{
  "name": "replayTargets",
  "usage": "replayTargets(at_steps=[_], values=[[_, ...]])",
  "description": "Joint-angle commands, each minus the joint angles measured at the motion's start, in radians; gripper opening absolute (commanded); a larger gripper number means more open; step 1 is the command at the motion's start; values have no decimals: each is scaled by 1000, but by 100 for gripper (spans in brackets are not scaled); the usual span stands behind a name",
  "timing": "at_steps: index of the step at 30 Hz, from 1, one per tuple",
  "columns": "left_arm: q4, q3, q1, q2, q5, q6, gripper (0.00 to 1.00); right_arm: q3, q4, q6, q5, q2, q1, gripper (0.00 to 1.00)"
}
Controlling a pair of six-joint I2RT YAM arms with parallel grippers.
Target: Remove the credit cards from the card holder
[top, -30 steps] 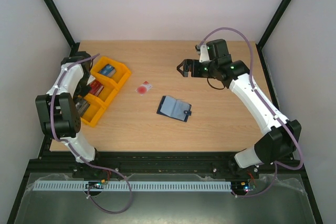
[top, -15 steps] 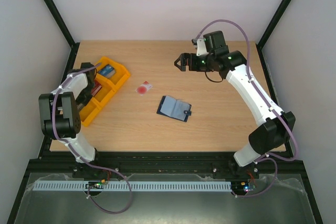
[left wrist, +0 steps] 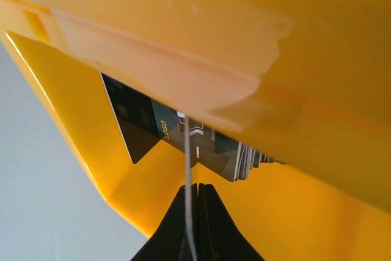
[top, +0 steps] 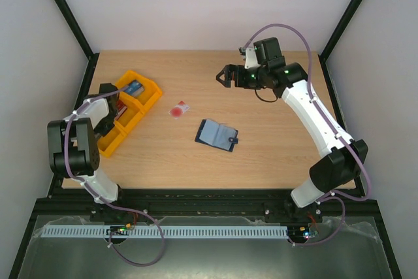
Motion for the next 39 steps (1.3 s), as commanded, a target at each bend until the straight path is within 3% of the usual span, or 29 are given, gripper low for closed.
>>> replayTargets(at_steps=[1,10,14,19,22,27,35,39], values=[[77,-5,1,-2,-17,79,2,57,-6,7,-19,-6,-4,99],[169,-26,7,36,-87,125,4,56,-18,-8,-25,-20,-4,99],[205,-32,14,55,-123,127,16,53,-16,-10,-40,-27,-4,99],[160,-32,15,37,-87,117,42,53,-12,-11,-48,-30,-4,99],[154,-48,15,15,-85,129,51,52,-7,-10,-54,-28,-4,99],[52,1,18,3,47,102,68,56,-4,-12,-79,-22,-4,99],[53,42,17,31,37,84,77,72,-14,-32,-104,-27,-4,99],[-71,155,11,8,178,43,78,71,-18,-37,-104,-26,-4,99]])
